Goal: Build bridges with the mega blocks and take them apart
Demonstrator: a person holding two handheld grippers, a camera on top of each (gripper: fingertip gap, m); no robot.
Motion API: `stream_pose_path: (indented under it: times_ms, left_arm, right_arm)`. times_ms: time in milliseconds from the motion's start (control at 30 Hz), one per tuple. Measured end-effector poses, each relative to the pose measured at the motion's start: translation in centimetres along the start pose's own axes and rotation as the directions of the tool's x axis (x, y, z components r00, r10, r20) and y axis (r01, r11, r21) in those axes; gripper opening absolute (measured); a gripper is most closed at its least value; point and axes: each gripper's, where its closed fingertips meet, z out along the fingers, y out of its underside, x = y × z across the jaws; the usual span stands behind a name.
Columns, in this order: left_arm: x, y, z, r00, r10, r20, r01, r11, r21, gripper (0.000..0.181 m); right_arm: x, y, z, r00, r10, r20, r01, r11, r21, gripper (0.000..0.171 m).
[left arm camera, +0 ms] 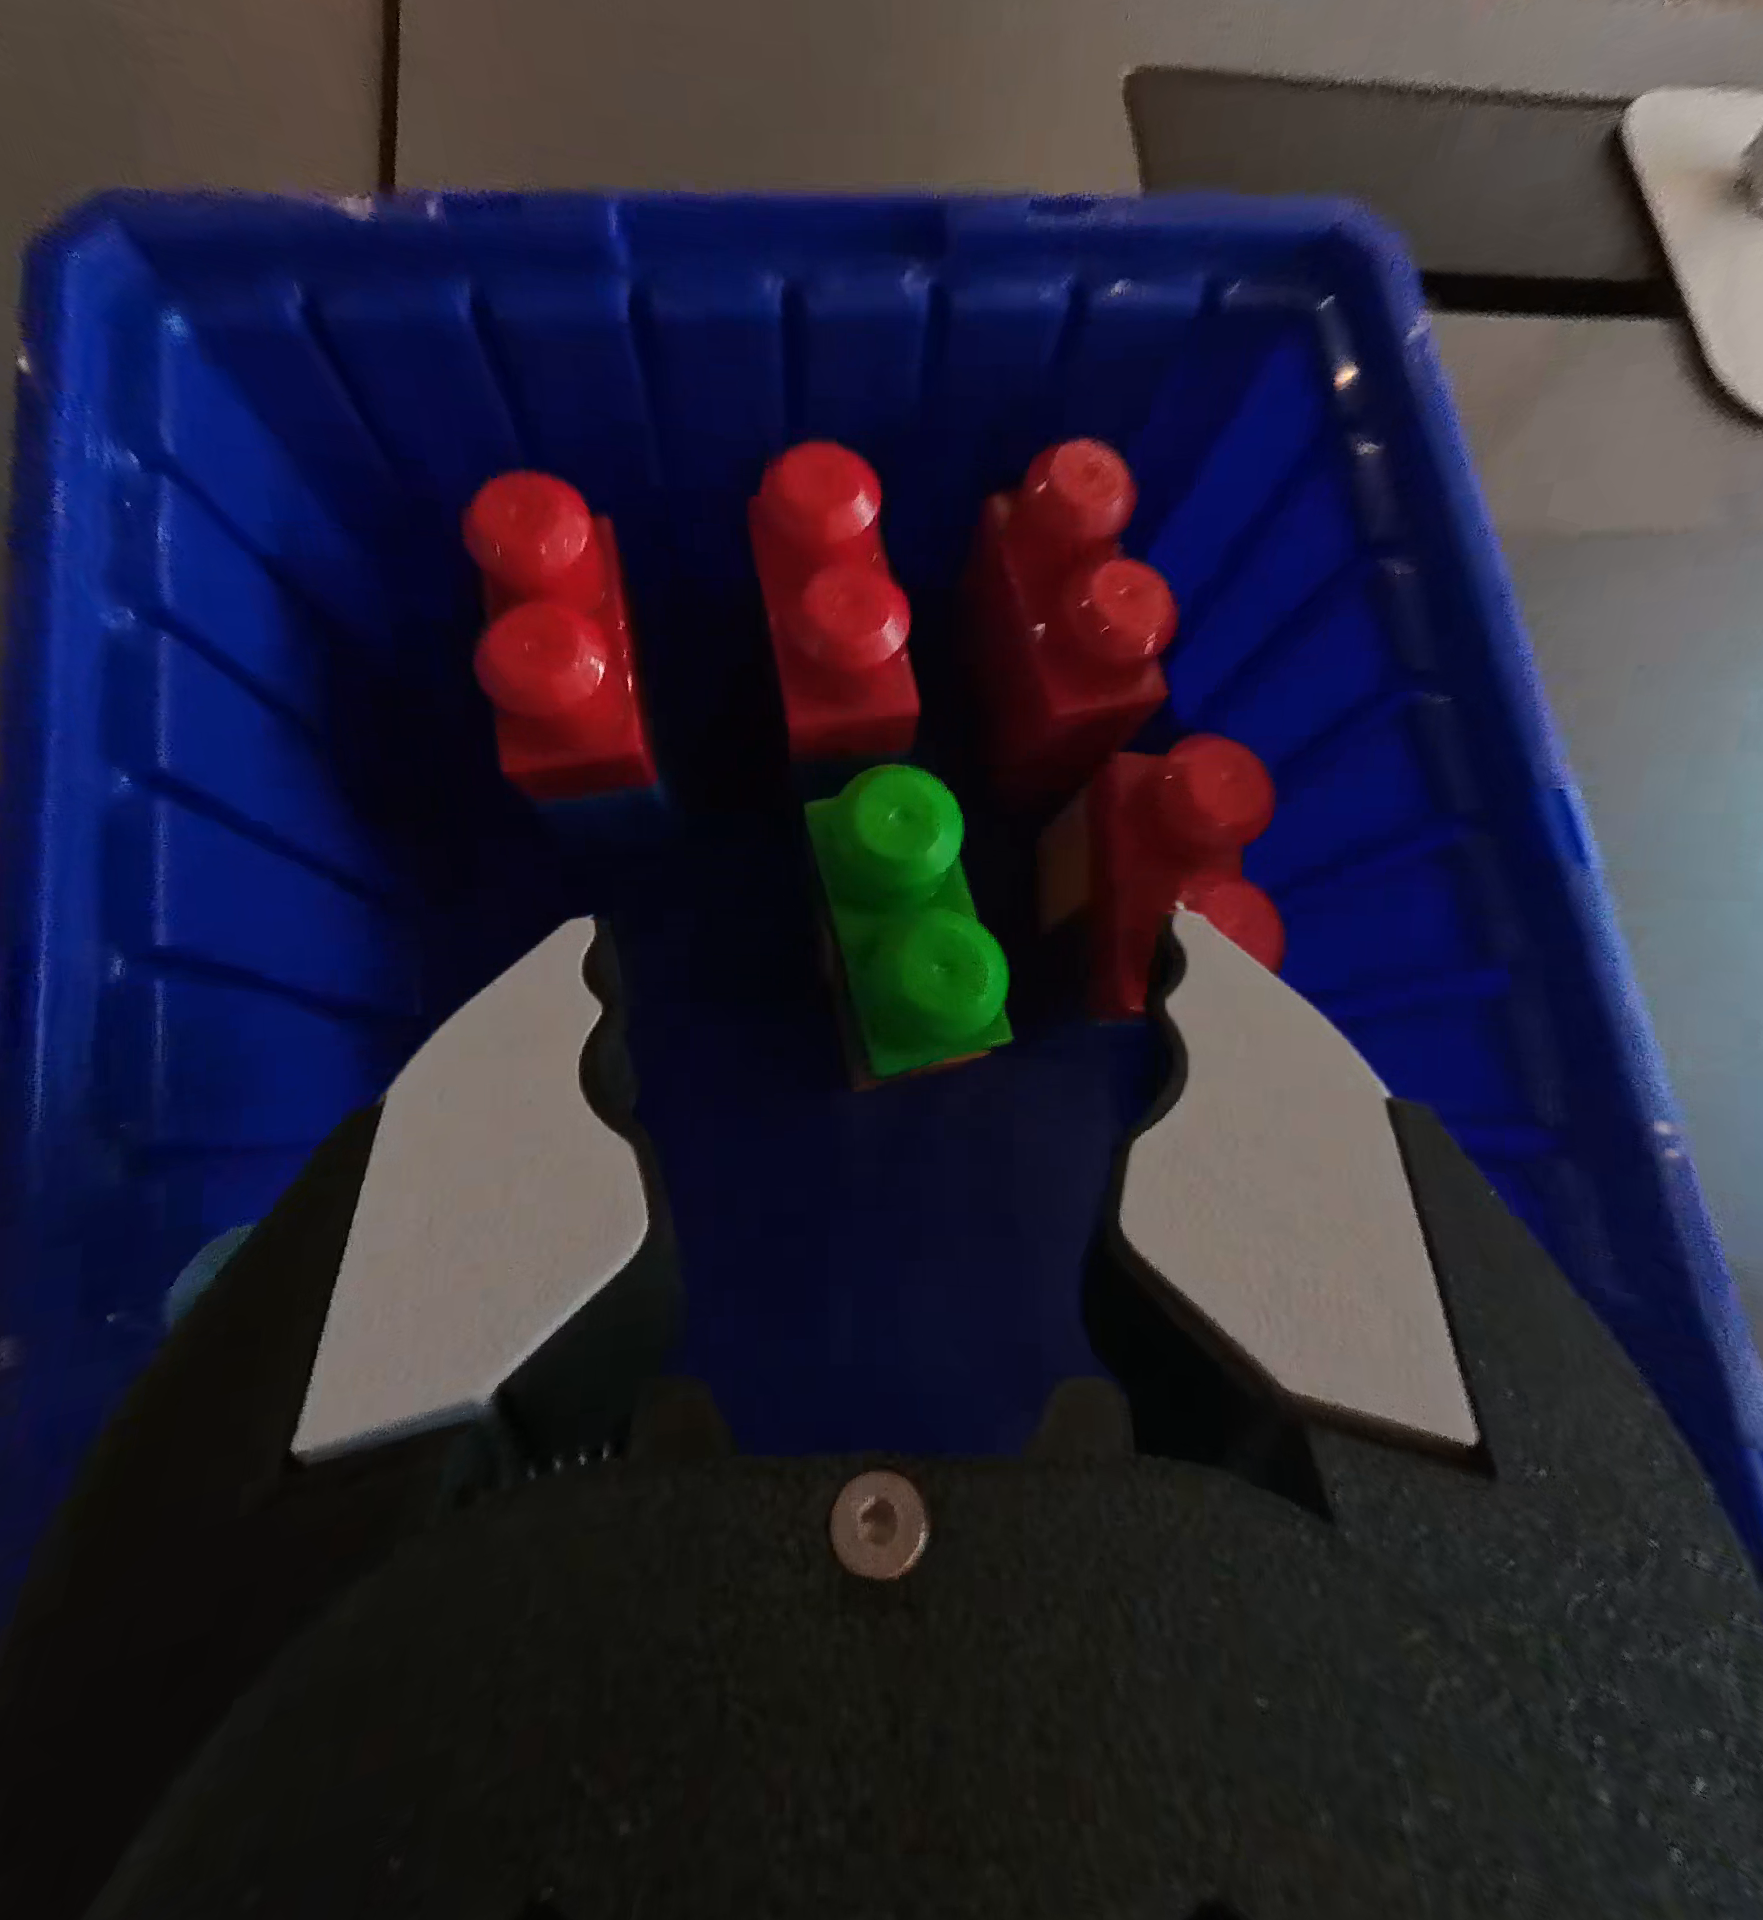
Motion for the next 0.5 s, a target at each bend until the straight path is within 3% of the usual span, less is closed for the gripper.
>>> stream_pose_path:
  times_ms: [233,500]
  left_arm:
    - [-1.3,1.9,2.5,0.992,0.060,0.113,-0.048,0.993,-0.104,0.098]
    - [-1.0,2.8,4.7,0.991,0.083,0.106,-0.067,0.987,-0.144,0.084]
  right_arm:
    - [0.8,0.3,-0.4,1.000,0.007,-0.019,-0.007,1.000,-0.005,0.059]
    - [1.7,0.3,-1.0,0.999,0.002,-0.053,-0.002,1.000,-0.010,0.060]
